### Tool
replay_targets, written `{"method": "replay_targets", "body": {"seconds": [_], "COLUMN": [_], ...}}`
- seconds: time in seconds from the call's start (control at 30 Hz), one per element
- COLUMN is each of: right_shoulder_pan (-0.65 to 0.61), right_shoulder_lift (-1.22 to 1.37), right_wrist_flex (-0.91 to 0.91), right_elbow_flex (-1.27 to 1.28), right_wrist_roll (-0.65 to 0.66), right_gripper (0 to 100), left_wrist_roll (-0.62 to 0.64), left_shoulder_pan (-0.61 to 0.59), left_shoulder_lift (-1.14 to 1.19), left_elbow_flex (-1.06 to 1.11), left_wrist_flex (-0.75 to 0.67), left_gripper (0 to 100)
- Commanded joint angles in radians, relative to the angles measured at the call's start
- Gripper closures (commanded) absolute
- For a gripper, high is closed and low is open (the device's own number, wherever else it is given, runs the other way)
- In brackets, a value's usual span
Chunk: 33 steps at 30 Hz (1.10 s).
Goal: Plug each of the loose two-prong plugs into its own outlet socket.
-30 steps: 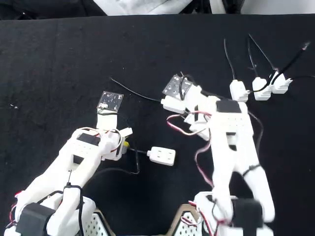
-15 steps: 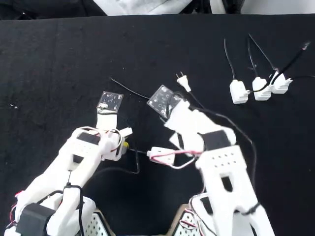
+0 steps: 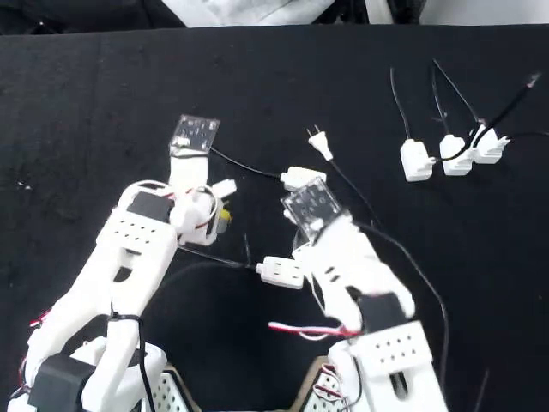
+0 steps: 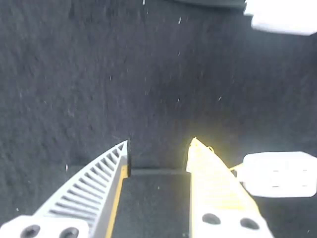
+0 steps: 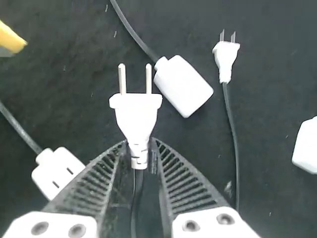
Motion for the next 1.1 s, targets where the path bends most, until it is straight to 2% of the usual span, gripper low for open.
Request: {"method": "replay_targets", "body": {"seconds": [0.0,0.13,0.27,0.57,0.63,0.73,0.87,1.07], "right_shoulder_pan": [0.005,0.003,0.003,0.002,0.0,0.0,-0.002,-0.002], "right_shoulder_lift": [-0.171,-0.315,-0.435,-0.484,-0.484,-0.484,-0.486,-0.486], "right_wrist_flex": [0.008,0.075,0.097,0.098,0.098,0.098,0.097,0.097], "right_elbow_flex": [0.035,0.062,0.117,0.148,0.147,0.147,0.147,0.147], "right_wrist_roll": [-0.037,-0.054,-0.052,-0.052,-0.052,-0.052,-0.052,-0.052], "right_gripper": [98.8,98.8,98.8,98.8,98.8,98.8,98.8,98.8], "left_wrist_roll": [0.015,0.018,0.018,0.046,0.095,0.143,0.141,0.138], "left_shoulder_pan": [0.015,0.016,0.067,0.269,0.297,0.309,0.326,0.394], "left_shoulder_lift": [-0.032,-0.11,-0.23,-0.499,-0.525,-0.535,-0.534,-0.542], "left_elbow_flex": [-0.09,-0.041,0.047,0.128,0.153,0.22,0.317,0.343], "left_wrist_flex": [0.003,-0.098,-0.19,-0.201,-0.224,-0.331,-0.466,-0.494], "left_gripper": [85,97,95,94,94,94,95,95]}}
